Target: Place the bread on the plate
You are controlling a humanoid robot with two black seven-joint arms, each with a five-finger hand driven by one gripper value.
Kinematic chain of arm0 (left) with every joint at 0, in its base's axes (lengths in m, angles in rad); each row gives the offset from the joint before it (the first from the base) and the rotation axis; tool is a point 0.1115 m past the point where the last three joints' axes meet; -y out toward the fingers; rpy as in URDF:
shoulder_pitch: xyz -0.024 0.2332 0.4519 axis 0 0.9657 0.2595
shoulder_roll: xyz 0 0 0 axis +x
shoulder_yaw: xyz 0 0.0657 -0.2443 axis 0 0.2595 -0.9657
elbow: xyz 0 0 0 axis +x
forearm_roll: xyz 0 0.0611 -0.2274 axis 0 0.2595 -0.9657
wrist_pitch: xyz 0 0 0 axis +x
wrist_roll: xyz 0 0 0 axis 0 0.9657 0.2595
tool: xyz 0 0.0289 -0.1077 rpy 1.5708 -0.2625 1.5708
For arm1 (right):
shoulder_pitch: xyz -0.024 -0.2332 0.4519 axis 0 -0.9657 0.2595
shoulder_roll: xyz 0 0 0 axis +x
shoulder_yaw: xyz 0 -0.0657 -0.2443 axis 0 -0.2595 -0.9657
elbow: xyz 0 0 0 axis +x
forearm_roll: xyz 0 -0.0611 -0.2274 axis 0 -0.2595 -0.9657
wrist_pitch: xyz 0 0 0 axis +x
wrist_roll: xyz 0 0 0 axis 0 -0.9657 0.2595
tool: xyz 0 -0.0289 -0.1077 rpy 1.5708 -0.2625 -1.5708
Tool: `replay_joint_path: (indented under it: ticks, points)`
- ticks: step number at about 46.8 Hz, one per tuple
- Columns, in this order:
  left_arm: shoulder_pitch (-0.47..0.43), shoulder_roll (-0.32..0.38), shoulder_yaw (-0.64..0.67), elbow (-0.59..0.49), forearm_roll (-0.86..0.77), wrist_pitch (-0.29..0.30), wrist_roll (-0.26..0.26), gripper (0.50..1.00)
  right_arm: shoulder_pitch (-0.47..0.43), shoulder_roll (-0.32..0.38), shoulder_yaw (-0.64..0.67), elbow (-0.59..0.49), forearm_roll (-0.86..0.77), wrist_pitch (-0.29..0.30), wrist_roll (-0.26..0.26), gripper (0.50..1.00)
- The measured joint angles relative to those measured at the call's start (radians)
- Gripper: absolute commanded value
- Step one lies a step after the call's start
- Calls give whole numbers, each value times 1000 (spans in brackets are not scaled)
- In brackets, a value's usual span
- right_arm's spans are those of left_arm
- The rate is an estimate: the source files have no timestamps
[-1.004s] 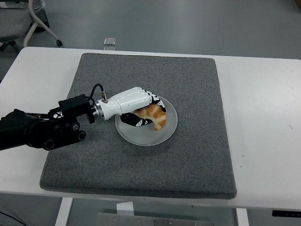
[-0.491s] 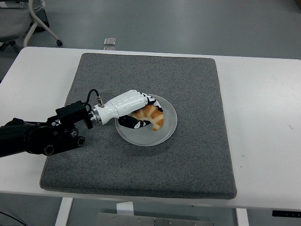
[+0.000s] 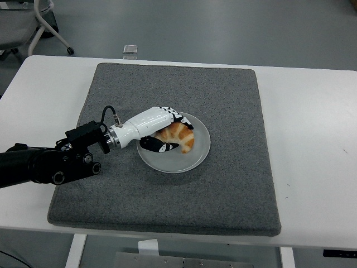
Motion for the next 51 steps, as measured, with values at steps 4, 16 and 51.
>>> replay_joint_path:
  ticks: [4, 16, 51]
  points:
    - [0, 1, 0, 0, -1, 0, 0, 885, 0, 0, 0, 0, 0, 0, 0, 930]
    - [0, 5, -2, -4, -6, 0, -2, 926, 0, 0, 0, 0, 0, 0, 0, 930]
    - [-6, 11, -176, -16, -283, -230, 0, 990, 0, 0, 0, 0, 0, 0, 0, 930]
